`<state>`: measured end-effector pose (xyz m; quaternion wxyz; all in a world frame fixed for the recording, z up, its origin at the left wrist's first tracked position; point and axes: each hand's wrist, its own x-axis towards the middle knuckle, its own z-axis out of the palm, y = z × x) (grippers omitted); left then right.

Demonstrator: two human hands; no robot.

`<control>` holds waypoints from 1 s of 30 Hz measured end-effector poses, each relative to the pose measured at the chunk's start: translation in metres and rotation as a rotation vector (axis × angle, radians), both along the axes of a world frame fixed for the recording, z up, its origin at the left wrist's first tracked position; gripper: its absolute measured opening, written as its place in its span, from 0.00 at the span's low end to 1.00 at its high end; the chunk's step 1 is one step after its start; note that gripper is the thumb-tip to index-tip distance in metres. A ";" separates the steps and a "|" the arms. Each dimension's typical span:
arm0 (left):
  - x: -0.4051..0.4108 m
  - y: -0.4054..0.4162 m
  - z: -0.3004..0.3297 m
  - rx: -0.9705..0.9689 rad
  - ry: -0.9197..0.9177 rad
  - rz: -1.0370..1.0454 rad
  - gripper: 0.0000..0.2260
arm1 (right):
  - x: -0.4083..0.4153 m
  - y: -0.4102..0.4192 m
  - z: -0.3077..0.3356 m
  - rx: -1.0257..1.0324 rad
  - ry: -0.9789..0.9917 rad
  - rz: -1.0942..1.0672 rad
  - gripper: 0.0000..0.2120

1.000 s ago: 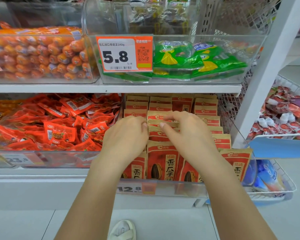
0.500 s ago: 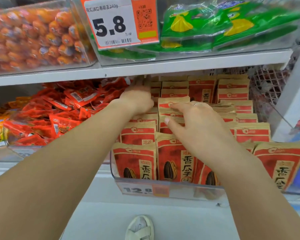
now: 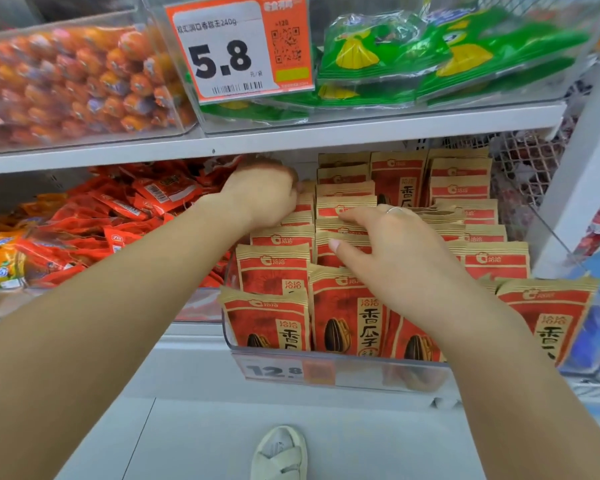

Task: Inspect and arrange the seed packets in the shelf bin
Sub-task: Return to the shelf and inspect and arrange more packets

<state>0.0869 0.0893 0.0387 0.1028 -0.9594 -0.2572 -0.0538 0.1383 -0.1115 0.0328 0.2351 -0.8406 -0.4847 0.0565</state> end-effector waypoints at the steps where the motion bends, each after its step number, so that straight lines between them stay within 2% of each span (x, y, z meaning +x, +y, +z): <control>1: -0.005 -0.003 0.002 0.008 0.006 -0.018 0.17 | -0.001 -0.001 0.000 0.004 0.002 0.000 0.24; 4: -0.016 -0.010 0.005 -0.043 0.040 -0.038 0.18 | -0.004 -0.004 0.002 0.004 0.006 0.001 0.23; 9: -0.022 -0.003 0.014 -0.282 -0.016 0.007 0.18 | -0.004 -0.005 0.002 0.011 0.026 -0.002 0.22; 12: -0.023 -0.002 0.023 -0.388 0.174 -0.007 0.16 | -0.004 -0.004 0.003 0.000 0.026 -0.007 0.22; 14: -0.021 -0.005 0.027 -0.394 0.345 0.002 0.18 | -0.004 -0.004 0.003 -0.009 0.024 -0.008 0.22; 16: -0.018 -0.007 0.023 -0.371 0.422 0.016 0.20 | -0.003 -0.004 0.003 -0.003 0.026 -0.003 0.22; 22: -0.018 -0.003 0.009 -0.281 0.230 0.027 0.14 | -0.003 -0.008 0.004 0.093 0.033 -0.025 0.19; 25: -0.019 -0.001 0.008 -0.305 0.194 0.032 0.20 | 0.000 -0.005 0.005 0.143 0.002 -0.036 0.21; 27: -0.019 -0.001 0.007 -0.372 0.098 0.053 0.25 | 0.002 0.000 0.005 0.115 -0.017 -0.036 0.26; 30: -0.015 0.002 0.008 -0.383 0.080 0.090 0.22 | 0.004 0.008 0.001 -0.008 -0.031 -0.009 0.29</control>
